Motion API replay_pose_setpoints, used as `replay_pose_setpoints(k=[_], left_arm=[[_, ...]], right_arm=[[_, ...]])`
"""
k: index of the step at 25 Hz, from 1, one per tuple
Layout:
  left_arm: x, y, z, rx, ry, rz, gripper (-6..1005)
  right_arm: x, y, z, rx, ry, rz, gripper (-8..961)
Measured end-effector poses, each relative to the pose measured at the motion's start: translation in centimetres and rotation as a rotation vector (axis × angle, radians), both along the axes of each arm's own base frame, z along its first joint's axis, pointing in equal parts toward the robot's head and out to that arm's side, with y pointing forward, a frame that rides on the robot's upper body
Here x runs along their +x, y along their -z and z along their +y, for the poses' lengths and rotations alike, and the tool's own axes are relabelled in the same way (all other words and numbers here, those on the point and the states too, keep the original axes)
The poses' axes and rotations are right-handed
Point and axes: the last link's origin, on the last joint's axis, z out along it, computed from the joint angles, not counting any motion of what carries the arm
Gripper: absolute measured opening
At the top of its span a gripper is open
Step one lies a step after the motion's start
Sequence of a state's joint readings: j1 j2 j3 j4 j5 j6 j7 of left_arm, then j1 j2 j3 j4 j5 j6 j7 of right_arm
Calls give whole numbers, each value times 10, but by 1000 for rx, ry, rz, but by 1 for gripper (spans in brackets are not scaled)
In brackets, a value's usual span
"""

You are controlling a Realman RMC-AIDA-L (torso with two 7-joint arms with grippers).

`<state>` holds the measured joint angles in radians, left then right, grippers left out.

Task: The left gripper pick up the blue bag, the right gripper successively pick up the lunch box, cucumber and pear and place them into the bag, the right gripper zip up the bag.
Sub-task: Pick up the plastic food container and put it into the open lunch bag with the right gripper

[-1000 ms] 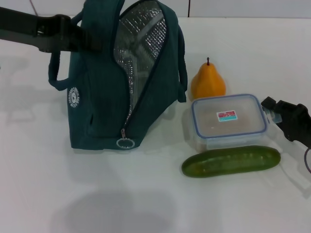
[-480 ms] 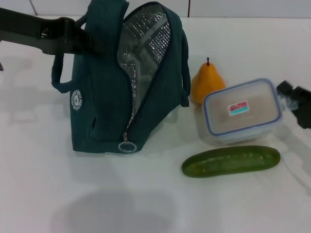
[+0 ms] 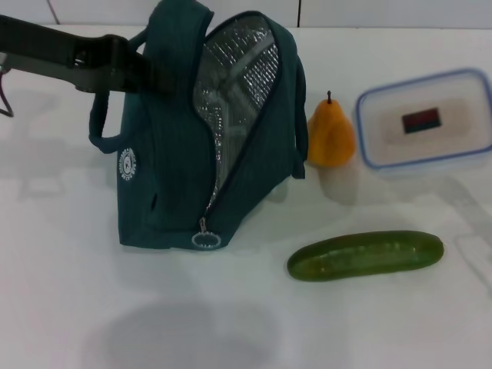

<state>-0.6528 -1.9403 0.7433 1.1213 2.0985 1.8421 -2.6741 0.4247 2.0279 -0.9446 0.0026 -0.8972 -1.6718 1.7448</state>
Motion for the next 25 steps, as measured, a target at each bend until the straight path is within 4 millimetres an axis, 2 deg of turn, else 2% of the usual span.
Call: replay_pose_setpoints(k=[7,9,17,25], left_arm=[[3,6,-1,-20,4,2,50],[4,9,-1,-25,6,-2,50],[18,28,0,-66,45,-6,50],[31,31,5,-64,76,-16,49]], right_arm=[[-22,-24,9,86,-117,126,109],[-33,-29,17,96,-160,151,110],[-71,-28,50,79,-259,164,116],[-103,-18,77,24,-316,132,122]])
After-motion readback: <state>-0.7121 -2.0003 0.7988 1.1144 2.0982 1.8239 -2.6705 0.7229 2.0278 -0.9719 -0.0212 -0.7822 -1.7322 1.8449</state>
